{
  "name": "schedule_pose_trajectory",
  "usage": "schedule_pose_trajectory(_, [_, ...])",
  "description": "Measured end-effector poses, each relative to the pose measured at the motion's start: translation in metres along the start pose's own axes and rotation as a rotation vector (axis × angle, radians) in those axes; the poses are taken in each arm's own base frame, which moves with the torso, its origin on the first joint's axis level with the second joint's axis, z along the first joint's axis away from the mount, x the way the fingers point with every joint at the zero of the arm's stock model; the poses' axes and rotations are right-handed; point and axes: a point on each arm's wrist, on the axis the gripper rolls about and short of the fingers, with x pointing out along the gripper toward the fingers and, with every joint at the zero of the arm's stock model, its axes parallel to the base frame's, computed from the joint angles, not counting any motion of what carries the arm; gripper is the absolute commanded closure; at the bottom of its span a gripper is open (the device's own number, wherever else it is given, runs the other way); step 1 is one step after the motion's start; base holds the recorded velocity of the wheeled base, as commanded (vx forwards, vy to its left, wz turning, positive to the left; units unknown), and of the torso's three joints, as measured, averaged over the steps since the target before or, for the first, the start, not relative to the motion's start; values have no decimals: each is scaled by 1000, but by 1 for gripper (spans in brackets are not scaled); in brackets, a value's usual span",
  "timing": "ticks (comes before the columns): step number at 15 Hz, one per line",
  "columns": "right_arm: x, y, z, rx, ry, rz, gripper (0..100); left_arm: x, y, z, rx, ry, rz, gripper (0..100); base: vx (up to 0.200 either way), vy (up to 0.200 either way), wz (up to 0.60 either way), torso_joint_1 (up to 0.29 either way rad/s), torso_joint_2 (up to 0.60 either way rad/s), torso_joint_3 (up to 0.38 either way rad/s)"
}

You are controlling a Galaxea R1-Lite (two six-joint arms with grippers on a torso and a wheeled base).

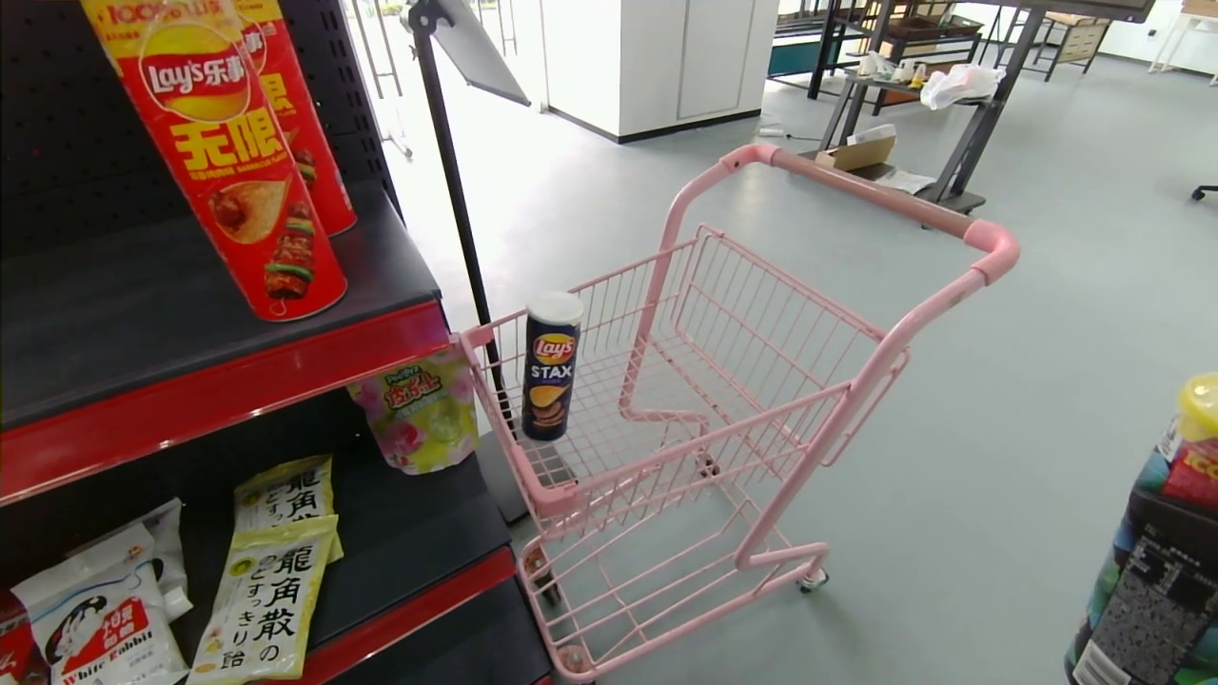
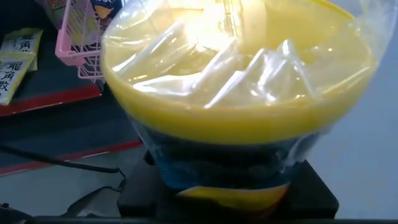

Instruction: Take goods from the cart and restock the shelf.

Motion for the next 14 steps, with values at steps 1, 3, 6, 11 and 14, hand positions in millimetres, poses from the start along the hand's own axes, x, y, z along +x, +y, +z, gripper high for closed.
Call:
schedule_pose_trajectory(1, [0, 0, 0, -4, 0, 0, 100, 0, 0, 0, 0, 0, 0, 0, 0, 0, 0, 173, -505, -334])
schedule_pose_trajectory(3, [0, 0, 0, -7, 1, 4, 100, 0, 0, 0, 0, 0, 0, 0, 0, 0, 0, 178, -522, -342])
schedule_pose_trajectory(6, [2, 0, -1, -20, 9, 5, 100, 0, 0, 0, 0, 0, 0, 0, 0, 0, 0, 203, -546, -354])
schedule_pose_trajectory(11, [5, 1, 1, -37, 19, 10, 100, 0, 0, 0, 0, 1, 0, 0, 0, 0, 0, 236, -594, -356])
schedule_pose_trajectory(14, [7, 1, 2, -57, 20, 29, 100, 0, 0, 0, 0, 0, 0, 0, 0, 0, 400, 203, -463, -282])
